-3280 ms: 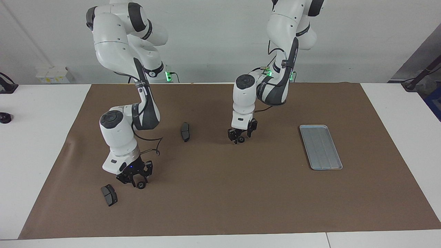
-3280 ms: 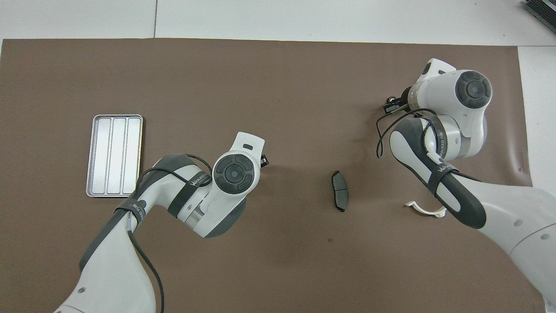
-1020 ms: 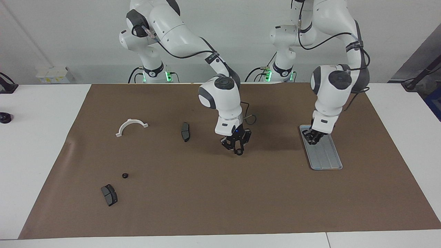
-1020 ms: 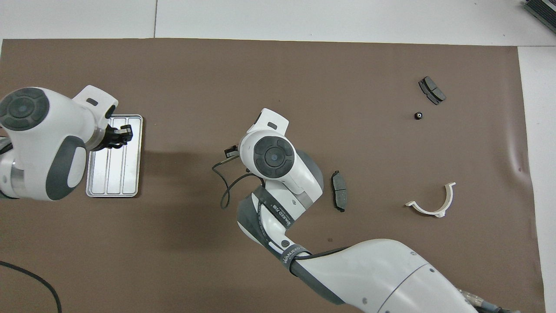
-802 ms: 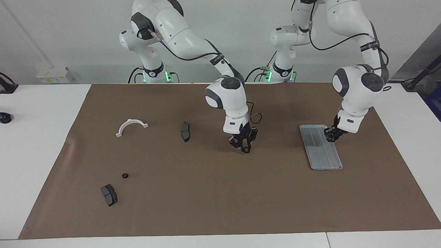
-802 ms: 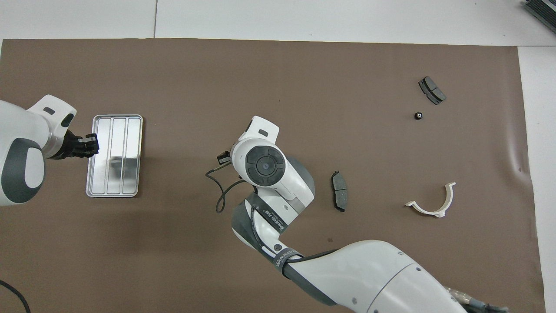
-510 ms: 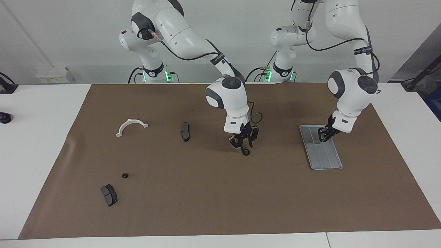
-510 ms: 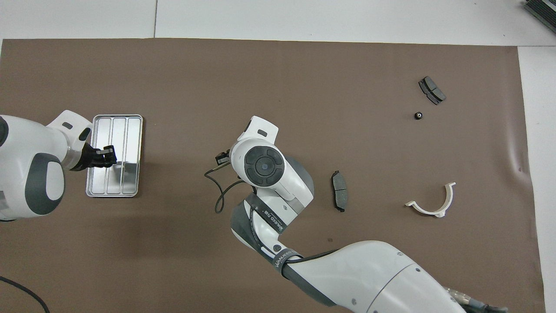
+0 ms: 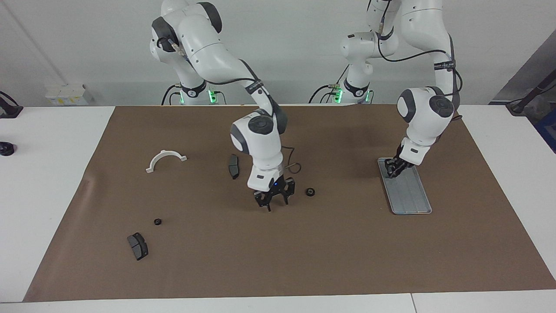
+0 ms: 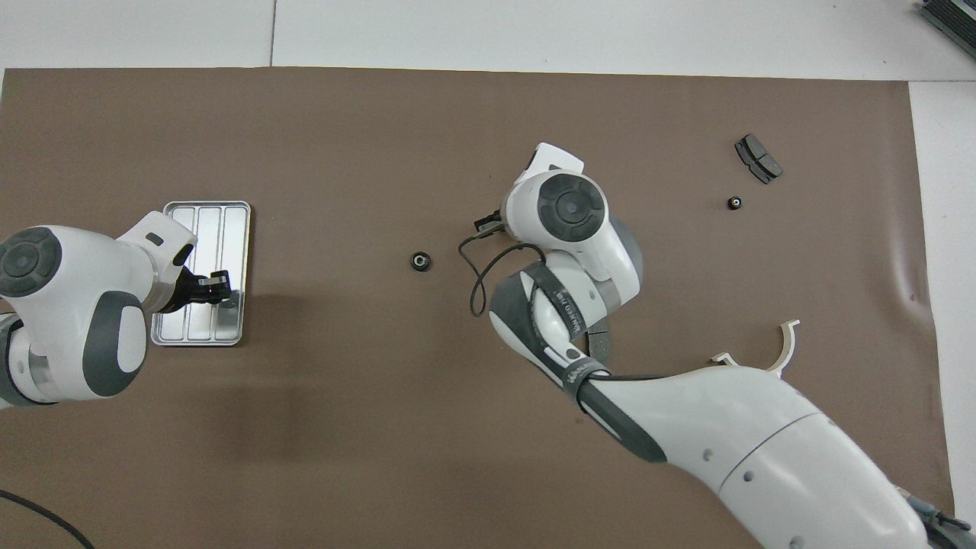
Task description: Pick bearing gear from pile to tray
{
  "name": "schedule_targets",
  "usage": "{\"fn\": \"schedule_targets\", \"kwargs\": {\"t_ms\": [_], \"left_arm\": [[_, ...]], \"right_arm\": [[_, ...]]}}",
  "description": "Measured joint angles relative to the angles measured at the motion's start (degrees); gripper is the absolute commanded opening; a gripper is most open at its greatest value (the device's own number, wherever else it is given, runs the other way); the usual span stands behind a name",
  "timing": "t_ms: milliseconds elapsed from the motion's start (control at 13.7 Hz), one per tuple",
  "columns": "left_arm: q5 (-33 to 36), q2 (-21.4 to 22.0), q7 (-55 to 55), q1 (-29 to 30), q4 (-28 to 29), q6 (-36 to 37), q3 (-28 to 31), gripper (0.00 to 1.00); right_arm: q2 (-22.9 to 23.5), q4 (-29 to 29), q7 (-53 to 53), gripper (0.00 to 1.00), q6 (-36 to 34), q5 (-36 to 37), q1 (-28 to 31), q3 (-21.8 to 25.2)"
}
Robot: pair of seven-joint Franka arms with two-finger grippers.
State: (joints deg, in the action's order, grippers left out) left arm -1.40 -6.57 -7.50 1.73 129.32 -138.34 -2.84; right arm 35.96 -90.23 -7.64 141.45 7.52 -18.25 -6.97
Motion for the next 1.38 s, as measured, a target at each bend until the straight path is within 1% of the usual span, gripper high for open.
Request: {"fn": "schedule_targets", "kwargs": {"t_ms": [73,146,292,437,583,729,875,1020,1093,1166,1312,1385], "left_arm": [[0.0,0.0,1.1,0.1,0.1,-0.3,0.2,0.89],[0.0,0.0,1.7,0.1,0.1,-0.3,0.3,1.0],[0.0,0.0,1.9,0.0,0.1,-0.4,0.2,1.0],[0.0,0.1,1.3,-0.8,-0.5,-0.5,0.1,1.0],[-0.1,0.3,-2.2,-3.3,-3.3,0.0,0.0,1.0],[-0.1,0.5,-10.1,-8.4,-7.0,2.2,-0.1,1.0],[-0.1,0.4,-20.2,-14.6,-8.3,2.6,-0.2,1.0],[0.1,0.0,-30.0,-20.1,-9.0,2.5,-0.3,1.0],[1.0,-1.1,-34.7,-22.6,-10.3,2.5,-0.3,1.0],[3.5,-3.4,-40.3,-25.3,-12.5,2.5,-0.2,1.0],[9.1,-10.4,-50.4,-30.1,-17.9,2.0,-0.3,1.0],[10.2,-13.4,-52.3,-31.3,-19.7,1.1,-0.3,1.0]], "right_arm": [[-0.1,0.1,4.0,0.66,-0.3,0.0,3.4,0.0],[-0.1,0.2,7.1,0.66,-0.5,0.0,6.0,-0.1],[-0.3,0.2,11.2,0.65,-0.9,0.0,10.2,-0.1],[-0.6,0.2,14.2,0.65,-2.1,0.0,13.1,-0.1],[-1.2,0.2,18.8,0.65,-3.5,0.0,16.2,-0.1],[-1.8,-0.1,23.4,0.64,-4.1,0.0,19.5,-0.1],[-1.9,-0.5,25.5,0.63,-4.2,0.0,22.1,-0.2],[-2.0,-1.5,25.9,0.6,-4.2,0.0,23.5,-0.2],[-2.3,-2.2,25.9,0.6,-4.2,0.0,24.0,-0.2],[-2.6,-3.0,25.9,0.59,-4.2,0.0,24.5,-0.2],[-3.2,-4.5,25.9,0.56,-4.2,0.0,25.5,-0.2],[-3.4,-4.9,25.9,0.55,-4.2,0.0,25.7,-0.2]]}}
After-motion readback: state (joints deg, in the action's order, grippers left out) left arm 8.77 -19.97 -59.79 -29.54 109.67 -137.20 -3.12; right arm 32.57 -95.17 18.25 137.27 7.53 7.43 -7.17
